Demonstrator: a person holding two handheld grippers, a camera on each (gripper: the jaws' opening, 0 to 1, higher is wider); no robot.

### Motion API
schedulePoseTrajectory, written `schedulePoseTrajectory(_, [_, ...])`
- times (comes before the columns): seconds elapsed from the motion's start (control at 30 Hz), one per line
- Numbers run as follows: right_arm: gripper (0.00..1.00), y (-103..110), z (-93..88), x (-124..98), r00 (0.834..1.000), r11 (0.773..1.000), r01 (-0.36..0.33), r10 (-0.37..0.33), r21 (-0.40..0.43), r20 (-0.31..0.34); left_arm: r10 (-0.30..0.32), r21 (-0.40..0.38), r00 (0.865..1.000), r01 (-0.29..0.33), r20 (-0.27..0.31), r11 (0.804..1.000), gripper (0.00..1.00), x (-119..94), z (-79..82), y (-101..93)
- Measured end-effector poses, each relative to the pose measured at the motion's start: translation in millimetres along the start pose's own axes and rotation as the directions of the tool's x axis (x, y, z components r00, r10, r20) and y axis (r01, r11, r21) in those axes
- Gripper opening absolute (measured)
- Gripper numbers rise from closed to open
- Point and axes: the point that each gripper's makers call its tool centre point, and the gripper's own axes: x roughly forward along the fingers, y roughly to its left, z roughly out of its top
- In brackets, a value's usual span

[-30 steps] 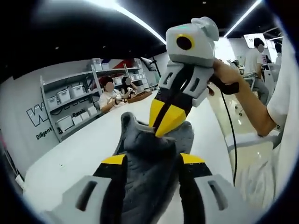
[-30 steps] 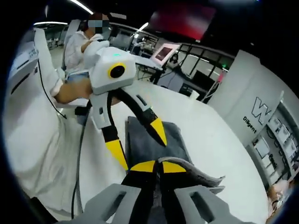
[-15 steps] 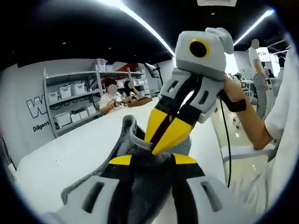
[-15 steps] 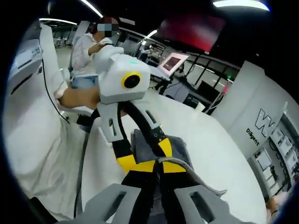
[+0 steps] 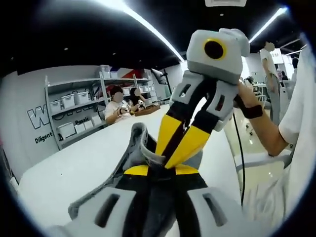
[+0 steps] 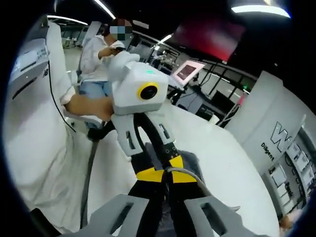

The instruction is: Open the folded towel by lifting each exposed corner and separating the folded layers until the towel lies flat within the target outline without major curled edges

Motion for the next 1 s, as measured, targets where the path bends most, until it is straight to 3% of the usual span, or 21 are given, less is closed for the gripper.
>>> schedulePoseTrajectory(0.07, [0.00,0.9,2.6,-1.8,1.000,1.000,-0.013,0.013,-0.001,0.023,-0.002,0.044,1.000,0.001,0.014,0.999,0.14,-2.3,3.2,1.4])
schedulePoseTrajectory(0.13, [0.00,7.8,9.5,-5.0,0.992,0.997,-0.078,0.076,0.022,0.101,0.001,0.117,0.999,-0.006,0.038,0.993,0.08,-5.8,8.4,4.1])
schedulePoseTrajectory(0.3, [0.00,0.8,8.5,-10.2,0.987,0.993,-0.090,0.079,0.071,0.143,0.018,0.144,0.999,-0.023,0.034,0.989,0.06,-9.6,10.5,8.3])
schedulePoseTrajectory(0.47, [0.04,5.9,5.6,-12.1,0.980,0.983,-0.137,0.116,0.124,0.162,0.057,0.124,0.998,-0.061,0.031,0.990,0.06,-17.3,7.4,26.9])
schedulePoseTrajectory(0.63, [0.23,-5.8,1.1,-12.6,0.985,0.987,-0.090,0.068,0.135,0.156,0.079,0.116,0.996,-0.082,0.031,0.990,0.06,-25.4,8.0,38.0])
schedulePoseTrajectory(0.77, [0.18,-7.5,-3.8,-19.6,0.987,0.987,-0.088,0.068,0.134,0.147,0.096,0.110,0.995,-0.099,0.033,0.989,0.06,-30.2,7.5,46.0])
schedulePoseTrajectory(0.9, [0.24,-21.5,-8.8,-31.8,0.990,0.988,-0.033,0.011,0.153,0.141,0.108,0.112,0.994,-0.111,0.029,0.988,0.06,-32.8,6.3,50.7])
schedulePoseTrajectory(1.0, [0.19,-25.3,-13.6,-39.4,0.991,0.988,-0.018,-0.003,0.155,0.134,0.111,0.116,0.993,-0.114,0.033,0.987,0.06,-33.4,7.4,52.5])
